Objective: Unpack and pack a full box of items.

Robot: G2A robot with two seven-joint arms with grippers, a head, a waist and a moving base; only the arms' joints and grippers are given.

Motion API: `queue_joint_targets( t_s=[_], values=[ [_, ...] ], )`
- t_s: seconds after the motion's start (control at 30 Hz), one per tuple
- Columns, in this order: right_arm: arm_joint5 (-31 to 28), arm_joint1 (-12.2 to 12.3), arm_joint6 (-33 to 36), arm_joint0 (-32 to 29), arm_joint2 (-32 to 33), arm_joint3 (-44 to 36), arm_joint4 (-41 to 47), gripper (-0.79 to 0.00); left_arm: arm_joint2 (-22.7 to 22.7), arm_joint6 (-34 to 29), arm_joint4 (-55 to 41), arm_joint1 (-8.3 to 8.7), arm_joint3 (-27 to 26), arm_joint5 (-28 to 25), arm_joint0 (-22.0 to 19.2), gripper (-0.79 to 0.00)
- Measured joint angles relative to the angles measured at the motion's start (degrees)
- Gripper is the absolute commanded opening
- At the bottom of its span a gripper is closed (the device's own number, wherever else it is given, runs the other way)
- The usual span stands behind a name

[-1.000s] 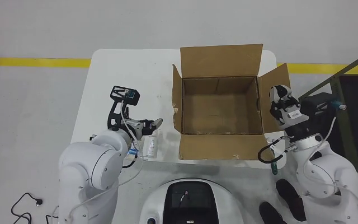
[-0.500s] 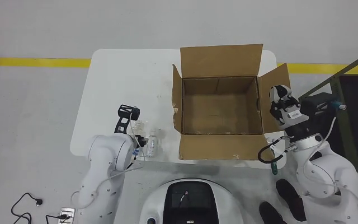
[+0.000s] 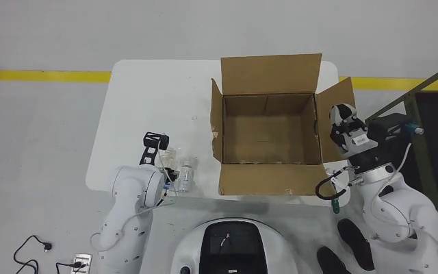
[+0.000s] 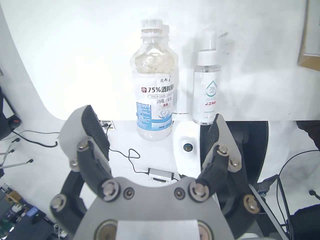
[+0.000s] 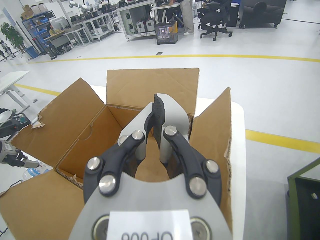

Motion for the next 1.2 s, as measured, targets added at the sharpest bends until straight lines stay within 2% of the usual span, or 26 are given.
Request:
queue_joint_targets(
  t_s=[0.13, 0.33, 0.63, 0.67, 0.8, 0.9, 0.93, 1.0, 1.1, 1.2],
  values=[
    [0.0, 0.0, 0.0, 0.0, 0.0, 0.0, 0.0, -0.785, -0.77, -0.58, 2.26, 0.03, 5.81, 2.16, -2.64, 0.0],
    [0.0, 0.0, 0.0, 0.0, 0.0, 0.0, 0.0, -0.785, -1.04, -0.54, 2.83, 0.06, 12.8, 1.96, -5.3, 0.0],
    [0.0, 0.0, 0.0, 0.0, 0.0, 0.0, 0.0, -0.785, 0.19, -0.54, 2.73, -0.11, 16.02, 2.53, -6.5, 0.0],
    [0.0, 0.0, 0.0, 0.0, 0.0, 0.0, 0.0, -0.785, 0.35, -0.54, 2.72, -0.13, 16.06, 2.55, -6.52, -0.022],
    [0.0, 0.0, 0.0, 0.0, 0.0, 0.0, 0.0, -0.785, 0.65, -0.54, 0.76, -0.27, 16.55, 2.49, -6.44, -0.132],
    [0.0, 0.0, 0.0, 0.0, 0.0, 0.0, 0.0, -0.785, 0.69, -0.55, -0.35, -0.32, 17.2, 2.62, -6.42, -0.271],
    [0.0, 0.0, 0.0, 0.0, 0.0, 0.0, 0.0, -0.785, 0.69, -0.55, -0.44, -0.32, 17.5, 2.81, -6.48, -0.397],
    [0.0, 0.0, 0.0, 0.0, 0.0, 0.0, 0.0, -0.785, 0.65, -0.55, -0.49, -0.31, 17.91, 3.09, -6.65, -0.486],
    [0.0, 0.0, 0.0, 0.0, 0.0, 0.0, 0.0, -0.785, 0.55, -0.53, -0.51, -0.27, 18.09, 3.35, -6.9, -0.785],
    [0.0, 0.0, 0.0, 0.0, 0.0, 0.0, 0.0, -0.785, 0.53, -0.5, -0.62, -0.22, 17.61, 3.38, -6.86, -0.785]
  ],
)
